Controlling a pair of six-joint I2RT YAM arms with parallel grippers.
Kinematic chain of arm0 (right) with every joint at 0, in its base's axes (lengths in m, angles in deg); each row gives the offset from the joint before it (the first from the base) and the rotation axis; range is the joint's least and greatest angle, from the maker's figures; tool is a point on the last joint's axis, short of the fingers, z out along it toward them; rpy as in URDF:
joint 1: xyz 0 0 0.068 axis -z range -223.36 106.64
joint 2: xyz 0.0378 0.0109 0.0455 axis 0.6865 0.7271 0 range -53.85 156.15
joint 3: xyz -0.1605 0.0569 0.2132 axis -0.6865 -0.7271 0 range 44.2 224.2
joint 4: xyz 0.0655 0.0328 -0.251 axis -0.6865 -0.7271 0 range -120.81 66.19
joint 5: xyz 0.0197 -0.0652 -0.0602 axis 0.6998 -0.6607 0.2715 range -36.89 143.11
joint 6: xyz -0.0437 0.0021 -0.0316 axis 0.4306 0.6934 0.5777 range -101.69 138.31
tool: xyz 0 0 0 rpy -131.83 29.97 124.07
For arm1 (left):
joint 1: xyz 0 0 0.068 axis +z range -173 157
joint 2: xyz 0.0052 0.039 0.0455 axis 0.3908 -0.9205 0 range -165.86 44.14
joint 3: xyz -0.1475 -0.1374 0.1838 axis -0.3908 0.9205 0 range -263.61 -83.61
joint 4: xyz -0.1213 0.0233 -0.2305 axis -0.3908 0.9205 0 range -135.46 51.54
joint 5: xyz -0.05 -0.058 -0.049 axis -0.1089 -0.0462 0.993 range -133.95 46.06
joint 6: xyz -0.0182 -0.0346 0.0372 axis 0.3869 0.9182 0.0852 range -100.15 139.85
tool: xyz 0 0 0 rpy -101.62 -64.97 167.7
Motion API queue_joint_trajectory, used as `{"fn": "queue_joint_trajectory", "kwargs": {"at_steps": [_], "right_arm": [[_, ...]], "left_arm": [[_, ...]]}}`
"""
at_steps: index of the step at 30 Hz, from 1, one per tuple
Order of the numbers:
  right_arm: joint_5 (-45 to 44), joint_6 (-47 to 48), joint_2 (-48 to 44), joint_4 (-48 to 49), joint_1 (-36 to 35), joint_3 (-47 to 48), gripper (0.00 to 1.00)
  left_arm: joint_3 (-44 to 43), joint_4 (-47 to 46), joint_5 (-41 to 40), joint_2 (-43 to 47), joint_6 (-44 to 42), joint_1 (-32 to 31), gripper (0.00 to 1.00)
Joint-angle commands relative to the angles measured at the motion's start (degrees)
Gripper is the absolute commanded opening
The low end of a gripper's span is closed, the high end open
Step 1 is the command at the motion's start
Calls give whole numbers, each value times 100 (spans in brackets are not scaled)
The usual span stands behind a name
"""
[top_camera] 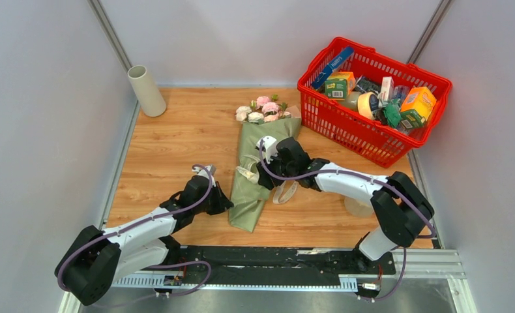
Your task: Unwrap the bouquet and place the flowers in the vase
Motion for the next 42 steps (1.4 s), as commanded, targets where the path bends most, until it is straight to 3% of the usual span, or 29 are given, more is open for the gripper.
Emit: {"fn": "queue_joint_trajectory", "kwargs": {"at_steps": [1, 3, 8, 12, 15, 24, 28, 36, 42], "right_arm": [[-854, 495, -167, 159, -158, 81, 49], [-1029, 521, -123, 150, -228, 108, 44], [-1285, 539, -96, 132, -272, 90, 44], [-1557, 530, -122, 97, -307, 108, 27], [-2355, 408, -341, -17, -316, 195, 13], [-2550, -348, -1405, -35, -325, 187, 1], [-2778, -691, -1520, -26, -316, 90, 0], [-4147, -1130, -1836, -26, -290, 257, 2], [-4826, -2018, -1906, -632, -298, 205, 5]], "left_arm": [[-13, -64, -17, 21, 25, -11, 0], [-13, -90, 0, -5, 34, -20, 0], [-13, -64, -35, 3, 69, -20, 0], [-22, -20, -70, -5, 69, -20, 0], [-39, 120, -175, -23, 86, -20, 0], [-57, 349, -369, -84, 130, -20, 0], [-66, 279, -342, -119, 157, -55, 0], [-57, 270, -343, -128, 183, -125, 0], [-57, 270, -334, -84, 218, -178, 0]]}}
